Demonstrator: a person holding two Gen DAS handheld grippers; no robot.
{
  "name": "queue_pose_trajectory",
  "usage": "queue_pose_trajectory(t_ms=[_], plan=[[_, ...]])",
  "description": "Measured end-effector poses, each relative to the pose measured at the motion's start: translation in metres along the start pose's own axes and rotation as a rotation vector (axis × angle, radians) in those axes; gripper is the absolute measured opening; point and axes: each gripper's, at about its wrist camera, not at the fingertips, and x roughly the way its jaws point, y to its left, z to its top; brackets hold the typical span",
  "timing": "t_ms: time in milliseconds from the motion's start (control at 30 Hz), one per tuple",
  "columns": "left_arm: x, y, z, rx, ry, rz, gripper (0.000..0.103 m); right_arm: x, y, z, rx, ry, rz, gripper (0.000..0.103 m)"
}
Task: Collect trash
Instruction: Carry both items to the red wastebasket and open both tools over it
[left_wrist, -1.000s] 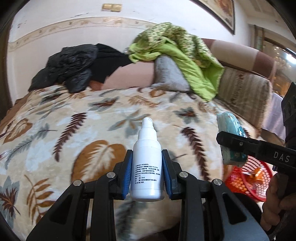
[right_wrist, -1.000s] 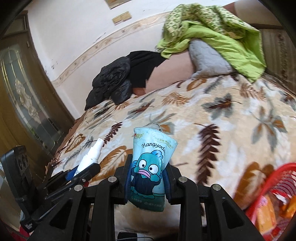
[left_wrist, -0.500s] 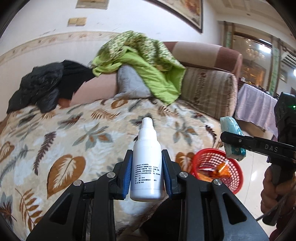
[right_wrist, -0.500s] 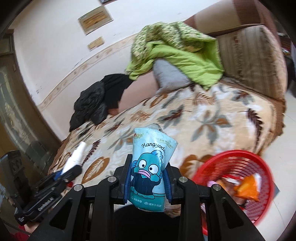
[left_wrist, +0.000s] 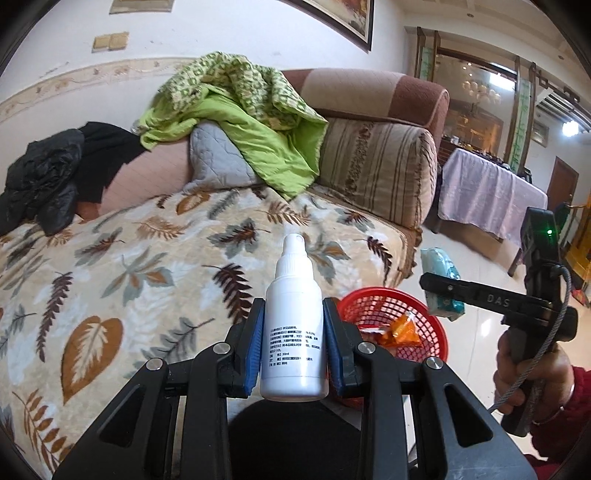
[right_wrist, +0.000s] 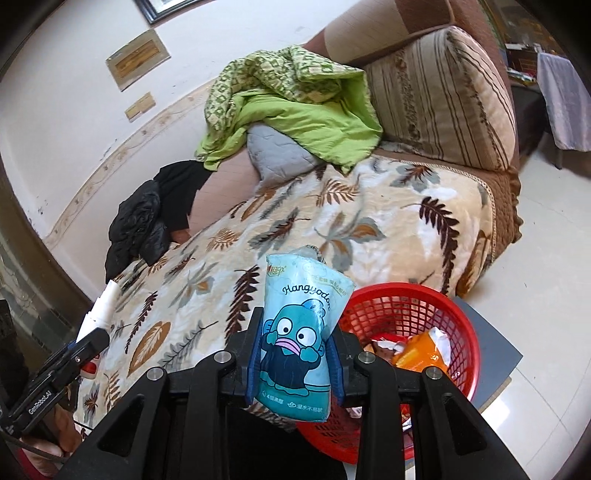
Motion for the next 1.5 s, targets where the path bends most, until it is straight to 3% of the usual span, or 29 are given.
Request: queue_pose_trajectory(t_ms=[300,600,900,1000,1067,1167,1267,1400,1500], plan=[[0.036,-0.039,0.012,0.02,0.099,-0.126,0.029,0.001,-0.036,-0.004,0.052,0.019,-0.03,0.033],[0.108,-0.079,0.003,0.022,0.265,-0.273,0.029,0.002,-0.075,-0.008,0.142,0.04,-0.061,0.035],[0.156,-0.094,-0.01,0.032,0.366,-0.283,0.029,0.019,-0.097,-0.01,0.18,0.077,-0.078,0.037],[0.17,-0.089,-0.012,0.004,0.402,-0.28,0.029,0.027,-0.101,-0.01,0.195,0.096,-0.077,0.041],[0.177,-0.085,-0.013,-0.021,0.418,-0.273,0.029,0.03,-0.101,-0.009,0.199,0.103,-0.076,0.051],[0.182,-0.079,-0.013,-0.044,0.428,-0.279,0.03,0.031,-0.1,-0.008,0.191,0.105,-0.091,0.052],[0.181,-0.077,-0.012,-0.057,0.425,-0.277,0.048,0.029,-0.098,-0.006,0.182,0.101,-0.127,0.052],[0.171,-0.074,-0.008,-0.044,0.385,-0.256,0.056,0.023,-0.094,-0.004,0.171,0.09,-0.176,0.057],[0.156,-0.066,-0.003,-0.038,0.329,-0.207,0.073,0.017,-0.083,-0.003,0.118,0.07,-0.288,0.066]])
